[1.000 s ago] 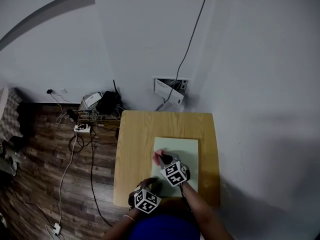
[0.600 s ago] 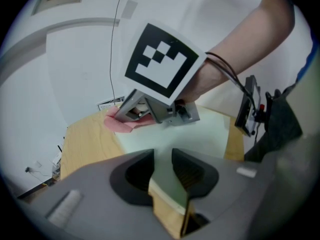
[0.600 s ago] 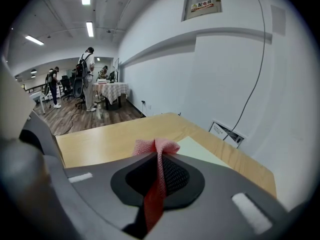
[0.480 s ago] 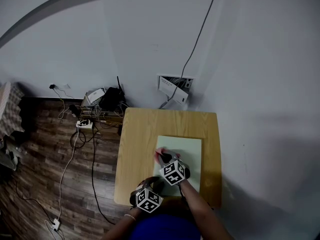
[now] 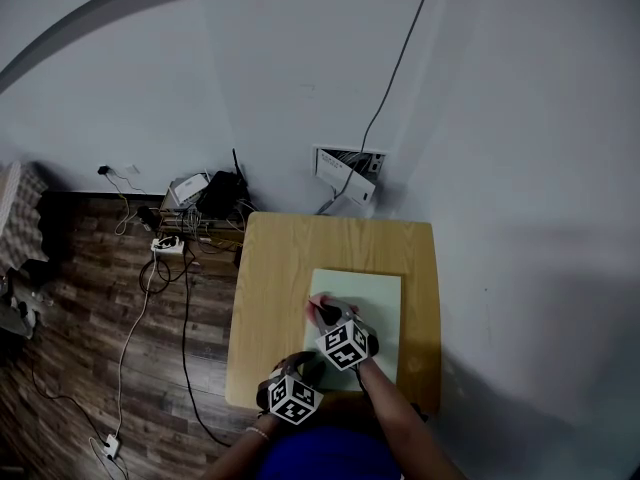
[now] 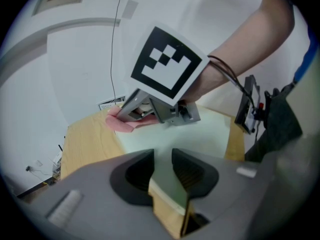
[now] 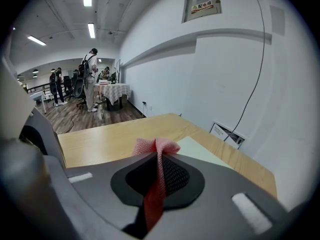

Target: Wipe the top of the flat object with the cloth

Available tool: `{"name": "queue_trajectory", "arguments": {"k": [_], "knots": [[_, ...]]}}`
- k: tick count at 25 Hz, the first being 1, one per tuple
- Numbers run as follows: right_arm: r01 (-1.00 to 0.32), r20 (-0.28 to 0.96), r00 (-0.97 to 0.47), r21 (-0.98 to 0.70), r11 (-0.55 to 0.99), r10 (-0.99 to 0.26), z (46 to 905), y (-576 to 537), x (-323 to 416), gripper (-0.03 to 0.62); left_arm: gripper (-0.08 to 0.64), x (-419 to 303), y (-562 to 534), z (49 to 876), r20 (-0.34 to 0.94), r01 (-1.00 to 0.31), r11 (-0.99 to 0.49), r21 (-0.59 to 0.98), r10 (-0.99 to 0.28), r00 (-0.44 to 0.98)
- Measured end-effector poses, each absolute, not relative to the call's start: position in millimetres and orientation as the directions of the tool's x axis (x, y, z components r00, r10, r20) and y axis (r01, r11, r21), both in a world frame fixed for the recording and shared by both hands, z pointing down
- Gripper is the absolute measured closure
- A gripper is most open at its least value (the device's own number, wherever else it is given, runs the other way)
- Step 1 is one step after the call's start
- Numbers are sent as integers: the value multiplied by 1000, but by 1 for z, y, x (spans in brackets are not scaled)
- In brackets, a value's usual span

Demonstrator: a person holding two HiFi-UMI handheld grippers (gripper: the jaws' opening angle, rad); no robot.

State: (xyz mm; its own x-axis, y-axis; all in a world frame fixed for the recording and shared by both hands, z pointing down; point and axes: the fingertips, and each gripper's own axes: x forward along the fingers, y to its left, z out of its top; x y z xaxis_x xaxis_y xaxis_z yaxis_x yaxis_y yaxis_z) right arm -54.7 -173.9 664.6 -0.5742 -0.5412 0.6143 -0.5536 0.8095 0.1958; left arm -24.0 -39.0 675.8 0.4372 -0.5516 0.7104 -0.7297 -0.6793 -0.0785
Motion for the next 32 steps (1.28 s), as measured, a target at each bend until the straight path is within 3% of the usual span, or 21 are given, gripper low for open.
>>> {"name": "queue_trajectory", "arguments": {"k": [32], "knots": [[-561,622,-564,194,805,-543,665,-171,-25,577,449,-25,-37,675,709,-747,-660,-81,-565,422]]}}
